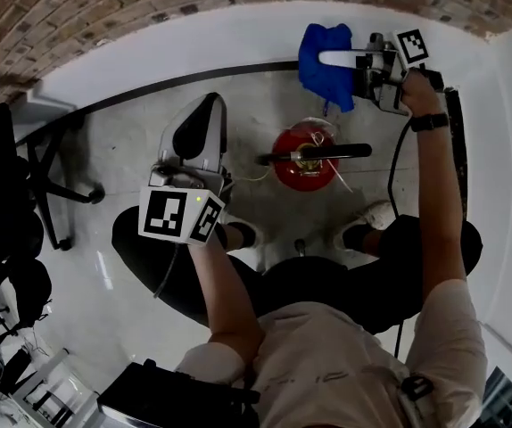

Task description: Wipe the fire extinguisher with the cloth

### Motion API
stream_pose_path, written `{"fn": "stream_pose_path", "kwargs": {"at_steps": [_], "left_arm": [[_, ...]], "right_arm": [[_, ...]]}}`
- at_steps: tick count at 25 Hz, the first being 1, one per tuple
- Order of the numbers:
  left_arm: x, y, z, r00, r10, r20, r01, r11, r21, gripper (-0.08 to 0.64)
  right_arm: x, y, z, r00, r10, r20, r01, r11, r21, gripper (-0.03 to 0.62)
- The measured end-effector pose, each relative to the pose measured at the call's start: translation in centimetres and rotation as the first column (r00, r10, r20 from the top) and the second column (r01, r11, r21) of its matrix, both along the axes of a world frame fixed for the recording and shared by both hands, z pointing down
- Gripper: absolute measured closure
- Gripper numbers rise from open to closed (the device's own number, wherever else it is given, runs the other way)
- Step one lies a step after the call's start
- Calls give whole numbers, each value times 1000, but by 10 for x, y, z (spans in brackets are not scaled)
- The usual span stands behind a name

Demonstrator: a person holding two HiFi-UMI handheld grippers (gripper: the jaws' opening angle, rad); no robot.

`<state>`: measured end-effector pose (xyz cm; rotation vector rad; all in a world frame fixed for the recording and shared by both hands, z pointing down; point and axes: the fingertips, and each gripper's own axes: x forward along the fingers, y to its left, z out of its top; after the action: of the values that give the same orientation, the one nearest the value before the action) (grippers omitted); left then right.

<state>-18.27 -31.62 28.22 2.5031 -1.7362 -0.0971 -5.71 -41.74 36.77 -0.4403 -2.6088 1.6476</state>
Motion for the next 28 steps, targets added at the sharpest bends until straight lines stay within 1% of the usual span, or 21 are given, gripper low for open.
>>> {"fn": "stream_pose_path", "kwargs": {"at_steps": [1, 2, 3, 4, 5, 7, 9, 11, 12, 15, 16, 17, 18, 19, 20, 21, 22, 23, 24, 26, 28], "left_arm": [[-4, -1, -2, 1000, -5, -3, 5, 1000, 6, 557], [-8, -2, -5, 1000, -12, -6, 12, 1000, 12, 557], [-12, -3, -8, 1000, -18, -9, 18, 1000, 18, 557], [-17, -4, -10, 1000, -24, -12, 25, 999, 24, 557], [-21, -4, -12, 999, -30, -16, 30, 999, 29, 557], [-31, -6, -15, 999, -39, -23, 40, 999, 36, 557], [-41, -7, -16, 998, -52, -27, 53, 998, 38, 557], [-48, -8, -15, 997, -65, -30, 66, 997, 35, 557], [-52, -9, -14, 997, -71, -31, 72, 997, 32, 557], [-59, -12, -7, 996, -86, -29, 87, 996, 21, 557], [-61, -13, -4, 996, -91, -27, 91, 996, 15, 557], [-63, -14, -1, 995, -94, -25, 94, 996, 8, 557], [-63, -15, 3, 995, -95, -20, 95, 995, 0, 557], [-64, -16, 7, 995, -95, -15, 95, 995, -9, 557], [-64, -17, 11, 995, -95, -13, 94, 995, -18, 557], [-64, -17, 16, 995, -95, -16, 95, 995, -28, 557], [-64, -17, 21, 995, -97, -22, 96, 995, -40, 557], [-63, -16, 28, 995, -101, -28, 99, 994, -53, 557], [-62, -16, 34, 994, -103, -29, 101, 993, -65, 557], [-57, -17, 46, 995, -101, -18, 99, 991, -85, 557], [-54, -17, 56, 995, -95, -9, 94, 991, -100, 557]], "right_arm": [[-20, 18, -9, 993, -117, -32, 118, 993, 31, 503], [-37, 36, -14, 971, -229, -65, 233, 971, 57, 503], [-52, 55, -15, 938, -333, -94, 340, 938, 70, 503], [-65, 72, -13, 898, -424, -116, 433, 899, 60, 503], [-75, 88, -11, 855, -502, -131, 511, 859, 35, 503], [-93, 112, 1, 767, -621, -162, 628, 779, -11, 503], [-104, 126, 28, 679, -698, -226, 702, 708, -79, 503], [-110, 132, 62, 596, -747, -295, 744, 652, -148, 503], [-110, 134, 80, 552, -767, -327, 766, 621, -164, 503], [-100, 134, 145, 408, -804, -432, 843, 514, -160, 503], [-94, 134, 170, 366, -811, -457, 855, 487, -180, 503], [-87, 135, 194, 331, -816, -474, 856, 472, -214, 502], [-81, 136, 219, 309, -818, -485, 846, 470, -253, 502], [-76, 135, 243, 306, -814, -494, 824, 486, -292, 502], [-72, 133, 266, 322, -802, -503, 788, 521, -327, 500], [-71, 132, 287, 349, -786, -511, 745, 563, -357, 500], [-72, 132, 305, 376, -774, -509, 709, 594, -381, 500], [-74, 134, 321, 396, -771, -498, 689, 608, -394, 500], [-76, 137, 336, 410, -772, -486, 685, 612, -395, 500], [-79, 137, 363, 428, -760, -490, 678, 628, -381, 500], [-79, 133, 394, 441, -719, -537, 652, 668, -359, 500]]}}
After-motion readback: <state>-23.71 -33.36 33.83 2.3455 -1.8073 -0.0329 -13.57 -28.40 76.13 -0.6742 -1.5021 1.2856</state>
